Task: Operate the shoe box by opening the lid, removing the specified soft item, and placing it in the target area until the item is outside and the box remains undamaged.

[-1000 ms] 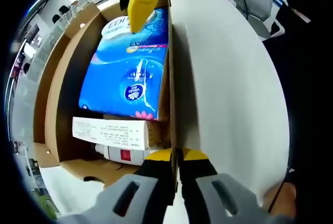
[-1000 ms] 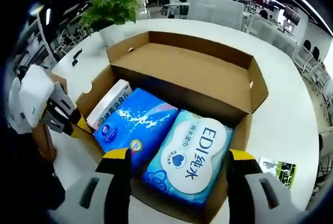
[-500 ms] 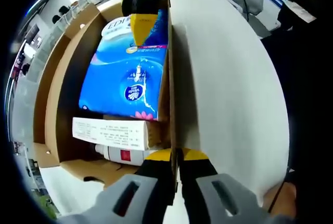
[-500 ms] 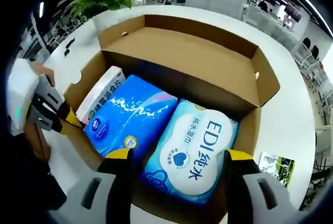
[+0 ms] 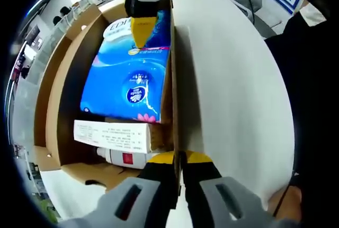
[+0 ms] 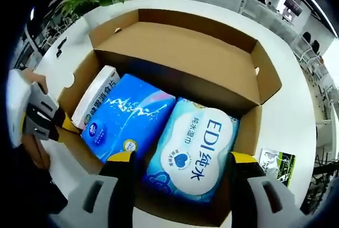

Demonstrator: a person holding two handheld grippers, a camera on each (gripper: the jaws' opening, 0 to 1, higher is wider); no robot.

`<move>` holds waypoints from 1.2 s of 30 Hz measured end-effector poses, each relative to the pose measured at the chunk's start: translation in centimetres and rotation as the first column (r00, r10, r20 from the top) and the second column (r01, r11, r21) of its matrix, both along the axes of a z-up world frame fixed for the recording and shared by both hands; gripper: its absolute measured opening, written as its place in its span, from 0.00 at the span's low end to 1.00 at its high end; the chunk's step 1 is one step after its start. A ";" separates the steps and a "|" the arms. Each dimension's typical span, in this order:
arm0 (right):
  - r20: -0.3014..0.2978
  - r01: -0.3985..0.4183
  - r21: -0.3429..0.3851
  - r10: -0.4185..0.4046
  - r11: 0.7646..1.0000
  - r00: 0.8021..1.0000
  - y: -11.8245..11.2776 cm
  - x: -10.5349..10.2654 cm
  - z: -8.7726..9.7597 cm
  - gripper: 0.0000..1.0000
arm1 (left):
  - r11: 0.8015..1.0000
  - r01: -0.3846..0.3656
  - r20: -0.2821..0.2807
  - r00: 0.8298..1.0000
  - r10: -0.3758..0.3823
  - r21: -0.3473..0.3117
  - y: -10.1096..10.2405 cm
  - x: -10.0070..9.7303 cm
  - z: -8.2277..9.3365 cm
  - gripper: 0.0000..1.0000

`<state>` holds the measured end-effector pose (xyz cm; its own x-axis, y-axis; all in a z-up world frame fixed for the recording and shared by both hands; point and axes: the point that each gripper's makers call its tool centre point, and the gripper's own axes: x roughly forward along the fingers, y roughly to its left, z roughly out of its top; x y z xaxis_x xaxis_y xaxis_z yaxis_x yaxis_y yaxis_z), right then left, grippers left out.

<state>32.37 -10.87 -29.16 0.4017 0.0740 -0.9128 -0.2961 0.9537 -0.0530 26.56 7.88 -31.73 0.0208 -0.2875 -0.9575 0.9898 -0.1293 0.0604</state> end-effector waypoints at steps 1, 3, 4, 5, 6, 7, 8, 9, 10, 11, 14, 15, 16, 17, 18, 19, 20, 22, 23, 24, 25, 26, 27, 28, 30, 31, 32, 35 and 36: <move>-0.001 0.003 -0.005 -0.003 1.000 1.000 -0.1 0.0 0.1 0.71 | 1.000 0.001 0.000 1.000 -0.001 -0.002 0.0 0.0 0.0 0.03; -0.009 0.003 -0.022 -0.003 1.000 1.000 -0.2 0.0 0.1 0.69 | 1.000 0.001 -0.003 1.000 -0.001 -0.005 0.0 0.0 0.0 0.03; -0.012 0.005 -0.034 -0.005 0.999 1.000 -0.3 0.0 0.0 0.67 | 1.000 0.001 -0.003 1.000 -0.001 -0.006 0.0 0.0 0.0 0.03; -0.014 0.004 -0.037 -0.005 0.999 1.000 -0.3 0.0 0.0 0.64 | 1.000 0.002 -0.003 1.000 -0.002 -0.007 0.0 0.0 0.1 0.03; -0.017 0.009 -0.048 -0.010 0.999 1.000 -0.5 0.0 -0.1 0.62 | 1.000 0.001 -0.005 1.000 -0.001 -0.012 0.0 -0.1 0.1 0.04; -0.017 0.012 -0.051 -0.013 0.999 1.000 -0.6 0.1 -0.1 0.60 | 1.000 0.000 -0.007 1.000 0.000 -0.015 0.0 -0.1 0.1 0.04; -0.015 0.027 -0.061 -0.028 0.998 1.000 -0.9 0.3 -0.1 0.61 | 1.000 0.000 -0.009 1.000 0.000 -0.018 0.0 -0.1 0.1 0.04; -0.014 0.030 -0.063 -0.031 0.998 0.999 -0.9 0.3 -0.1 0.61 | 1.000 0.000 -0.009 1.000 0.000 -0.018 0.0 -0.1 0.1 0.04; -0.019 0.032 -0.066 -0.034 0.997 0.999 -0.9 0.5 -0.2 0.63 | 1.000 0.003 -0.009 1.000 -0.003 -0.018 0.0 -0.1 0.1 0.04; -0.021 0.037 -0.064 -0.039 0.997 0.999 -0.8 0.5 -0.4 0.63 | 1.000 0.003 -0.009 1.000 -0.004 -0.019 0.0 -0.1 0.1 0.04; -0.025 0.043 -0.063 -0.045 0.997 0.999 -0.6 0.6 -0.7 0.65 | 1.000 0.004 -0.009 1.000 -0.005 -0.019 0.0 -0.1 0.1 0.04; -0.026 0.043 -0.064 -0.045 0.997 0.999 -0.6 0.6 -0.7 0.65 | 1.000 0.004 -0.009 1.000 -0.005 -0.019 0.0 -0.1 0.1 0.04; -0.027 0.043 -0.064 -0.045 0.997 0.999 -0.6 0.6 -0.8 0.66 | 1.000 0.005 -0.009 1.000 -0.005 -0.019 0.0 -0.1 0.1 0.04; -0.029 0.042 -0.065 -0.044 0.997 0.999 -0.6 0.6 -0.8 0.65 | 1.000 0.005 -0.009 1.000 -0.005 -0.020 0.0 -0.1 0.1 0.04; -0.031 0.041 -0.066 -0.044 0.997 0.999 -0.6 0.5 -0.9 0.65 | 1.000 0.005 -0.009 1.000 -0.005 -0.020 0.0 -0.1 0.1 0.04; -0.033 0.040 -0.067 -0.043 0.997 0.999 -0.6 0.5 -0.9 0.65 | 1.000 0.006 -0.009 1.000 -0.006 -0.021 0.0 -0.1 0.1 0.04; -0.035 0.039 -0.068 -0.042 0.997 0.999 -0.6 0.5 -1.0 0.65 | 1.000 0.006 -0.010 1.000 -0.006 -0.021 -0.1 -0.1 0.1 0.04; -0.043 0.067 -0.083 -0.071 0.994 0.997 -0.8 0.9 -1.5 0.64 | 1.000 0.006 -0.012 1.000 -0.006 -0.023 -0.1 -0.1 0.2 0.04; -0.048 0.075 -0.098 -0.080 0.992 0.996 -1.0 1.2 -2.0 0.64 | 1.000 0.007 -0.012 1.000 -0.007 -0.023 -0.2 0.0 0.1 0.04; -0.053 0.070 -0.104 -0.076 0.992 0.996 -1.0 1.2 -2.3 0.65 | 1.000 0.007 -0.012 1.000 -0.007 -0.024 -0.2 0.0 0.1 0.04; -0.056 0.070 -0.105 -0.076 0.992 0.996 -1.0 1.3 -2.4 0.65 | 1.000 0.007 -0.012 1.000 -0.007 -0.026 -0.2 0.1 0.1 0.04; -0.066 0.072 -0.104 -0.079 0.992 0.995 -1.0 1.4 -2.5 0.65 | 1.000 0.008 -0.012 1.000 -0.008 -0.026 -0.2 0.1 0.1 0.04; -0.072 0.074 -0.102 -0.081 0.992 0.994 -1.0 1.4 -2.5 0.66 | 1.000 0.007 -0.013 1.000 -0.007 -0.028 -0.3 0.1 0.1 0.04; -0.078 0.075 -0.098 -0.082 0.992 0.994 -0.9 1.4 -2.6 0.66 | 1.000 0.007 -0.013 1.000 -0.007 -0.029 -0.3 0.1 0.1 0.04; -0.090 0.075 -0.087 -0.083 0.993 0.993 -0.9 1.4 -3.0 0.66 | 1.000 0.007 -0.014 1.000 -0.007 -0.030 -0.3 0.1 0.1 0.04; -0.093 0.078 -0.082 -0.085 0.994 0.992 -0.9 1.5 -3.1 0.67 | 1.000 0.006 -0.014 1.000 -0.007 -0.029 -0.3 0.2 0.1 0.04; -0.096 0.081 -0.076 -0.088 0.994 0.991 -0.9 1.6 -3.2 0.67 | 1.000 0.006 -0.014 1.000 -0.006 -0.029 -0.3 0.2 0.1 0.04; -0.109 0.093 -0.071 -0.101 0.993 0.989 -0.9 1.8 -3.6 0.68 | 1.000 0.004 -0.013 1.000 -0.005 -0.028 -0.4 0.2 0.1 0.04; -0.119 0.100 -0.071 -0.108 0.992 0.987 -0.9 1.9 -3.8 0.68 | 1.000 0.004 -0.013 1.000 -0.004 -0.028 -0.4 0.3 0.1 0.04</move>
